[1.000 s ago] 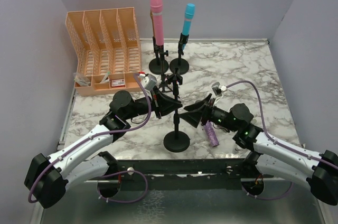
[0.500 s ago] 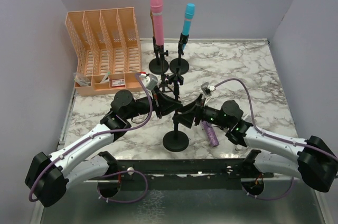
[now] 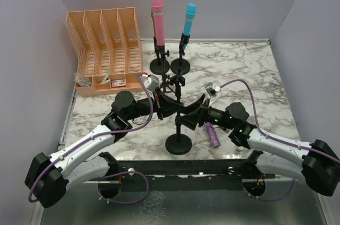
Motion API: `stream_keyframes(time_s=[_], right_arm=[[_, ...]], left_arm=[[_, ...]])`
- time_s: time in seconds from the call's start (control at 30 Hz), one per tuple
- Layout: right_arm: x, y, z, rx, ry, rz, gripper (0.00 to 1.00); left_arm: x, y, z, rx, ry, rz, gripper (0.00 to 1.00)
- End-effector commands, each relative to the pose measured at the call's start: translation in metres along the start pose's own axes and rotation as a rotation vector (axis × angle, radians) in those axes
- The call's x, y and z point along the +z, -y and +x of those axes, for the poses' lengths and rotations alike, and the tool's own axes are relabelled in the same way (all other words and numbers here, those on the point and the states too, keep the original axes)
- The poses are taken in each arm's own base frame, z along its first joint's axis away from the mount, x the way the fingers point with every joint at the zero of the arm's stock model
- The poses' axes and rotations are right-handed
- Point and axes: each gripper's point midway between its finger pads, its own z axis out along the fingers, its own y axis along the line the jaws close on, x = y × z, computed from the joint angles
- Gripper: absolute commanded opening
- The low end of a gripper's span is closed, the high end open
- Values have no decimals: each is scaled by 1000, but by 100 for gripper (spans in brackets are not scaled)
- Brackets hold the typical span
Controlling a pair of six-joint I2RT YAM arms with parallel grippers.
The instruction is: Attach the microphones to the stand
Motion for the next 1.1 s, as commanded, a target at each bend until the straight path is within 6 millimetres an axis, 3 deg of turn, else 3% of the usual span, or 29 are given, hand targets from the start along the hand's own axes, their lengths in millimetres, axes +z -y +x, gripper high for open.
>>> stream_keyframes(time_s=[0.0,0.2,0.4,0.73,1.07], right_arm=[[-12,-20,-6,-5,20,-72,71],[-6,-5,2,62,-28,6,71],[-2,-23,11,72,-99,-113,71],[-21,-43,1,54,-53,-153,68],[-32,-42,-13,11,21,-102,63]], left_arm=[[0,31,-35,51,85,96,0],[2,27,-36,56,91,81,0],[2,10,-41,72,137,-7,0],[-5,-26,-37,96,193,-174,0],[-5,-36,-36,113,188,-218,0]])
